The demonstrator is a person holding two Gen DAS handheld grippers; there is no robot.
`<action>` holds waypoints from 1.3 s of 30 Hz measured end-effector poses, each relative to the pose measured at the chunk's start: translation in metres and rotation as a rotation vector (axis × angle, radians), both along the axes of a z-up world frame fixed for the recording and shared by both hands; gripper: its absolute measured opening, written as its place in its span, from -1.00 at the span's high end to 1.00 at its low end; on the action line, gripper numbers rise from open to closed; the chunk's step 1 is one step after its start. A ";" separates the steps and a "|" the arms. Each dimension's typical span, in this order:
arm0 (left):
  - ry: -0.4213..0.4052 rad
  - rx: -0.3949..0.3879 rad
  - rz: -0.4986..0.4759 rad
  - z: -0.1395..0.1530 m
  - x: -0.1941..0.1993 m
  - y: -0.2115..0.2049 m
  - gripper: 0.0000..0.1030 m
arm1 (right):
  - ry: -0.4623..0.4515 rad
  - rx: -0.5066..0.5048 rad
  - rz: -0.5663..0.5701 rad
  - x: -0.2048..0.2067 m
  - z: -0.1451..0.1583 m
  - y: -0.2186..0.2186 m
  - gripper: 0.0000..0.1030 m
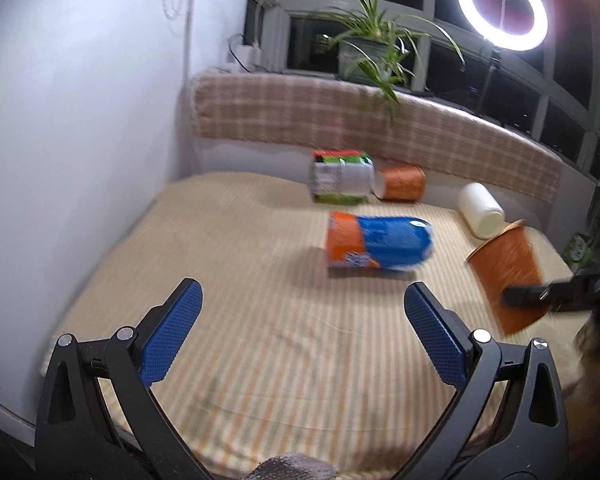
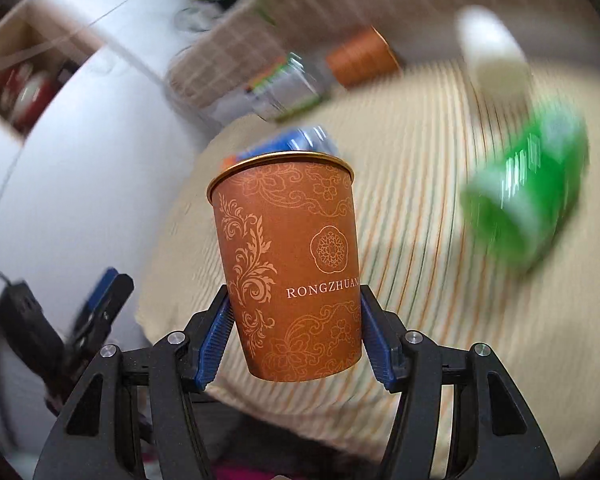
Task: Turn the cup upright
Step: 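Lift the cup with the right gripper and rotate it rim-up, then grasp the upright cup with the left gripper while the right gripper releases it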
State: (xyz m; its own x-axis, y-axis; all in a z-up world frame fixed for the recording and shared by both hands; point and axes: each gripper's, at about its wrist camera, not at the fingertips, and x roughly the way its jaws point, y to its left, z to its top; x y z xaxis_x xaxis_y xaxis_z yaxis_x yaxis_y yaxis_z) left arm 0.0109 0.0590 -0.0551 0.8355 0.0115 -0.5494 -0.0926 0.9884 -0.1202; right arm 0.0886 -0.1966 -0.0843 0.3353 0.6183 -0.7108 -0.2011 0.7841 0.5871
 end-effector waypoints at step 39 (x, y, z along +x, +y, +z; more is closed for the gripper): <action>0.428 -0.686 -0.429 -0.051 0.097 -0.079 -0.53 | -0.148 -0.126 -0.394 -0.093 -0.011 -0.104 -0.37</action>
State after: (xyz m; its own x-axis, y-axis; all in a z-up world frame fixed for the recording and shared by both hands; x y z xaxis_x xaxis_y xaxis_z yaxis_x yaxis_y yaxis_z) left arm 0.1081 -0.0199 -0.1059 0.4162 -0.6963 -0.5847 0.0945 0.6727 -0.7339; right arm -0.0045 -0.3007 -0.0948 0.6320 0.3341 -0.6993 0.0533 0.8815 0.4692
